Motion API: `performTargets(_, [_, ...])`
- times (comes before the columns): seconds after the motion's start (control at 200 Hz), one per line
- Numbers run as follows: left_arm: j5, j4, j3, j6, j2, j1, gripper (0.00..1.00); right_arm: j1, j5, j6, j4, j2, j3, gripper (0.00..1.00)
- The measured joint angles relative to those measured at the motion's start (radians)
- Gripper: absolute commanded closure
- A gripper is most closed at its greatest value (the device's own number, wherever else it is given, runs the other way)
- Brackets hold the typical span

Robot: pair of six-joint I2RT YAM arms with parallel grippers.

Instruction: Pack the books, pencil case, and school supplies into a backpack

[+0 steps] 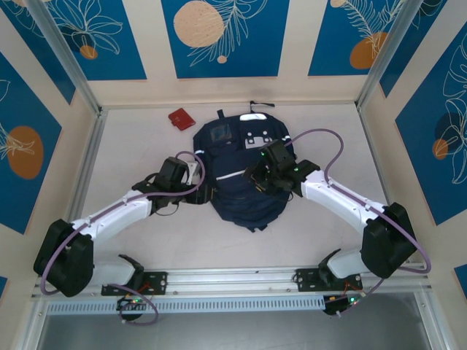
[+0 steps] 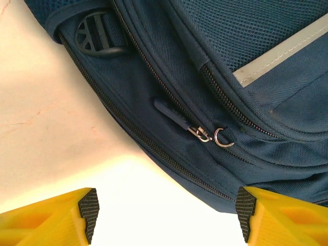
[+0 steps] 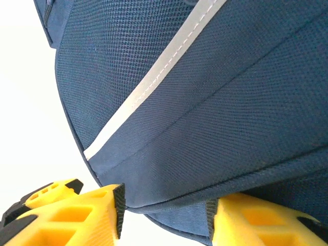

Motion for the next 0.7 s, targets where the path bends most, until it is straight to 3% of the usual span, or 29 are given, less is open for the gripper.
performTargets(0.36, [0.016, 0.022, 0.002, 0.064, 0.022, 0.000, 0.27, -0.061, -0.042, 0.043, 0.012, 0.003, -0.004, 0.96])
performTargets(0.7, [0.183, 0.103, 0.055, 0.151, 0.114, -0.002, 0.31, -0.218, -0.122, 0.003, 0.026, -0.079, -0.008, 1.00])
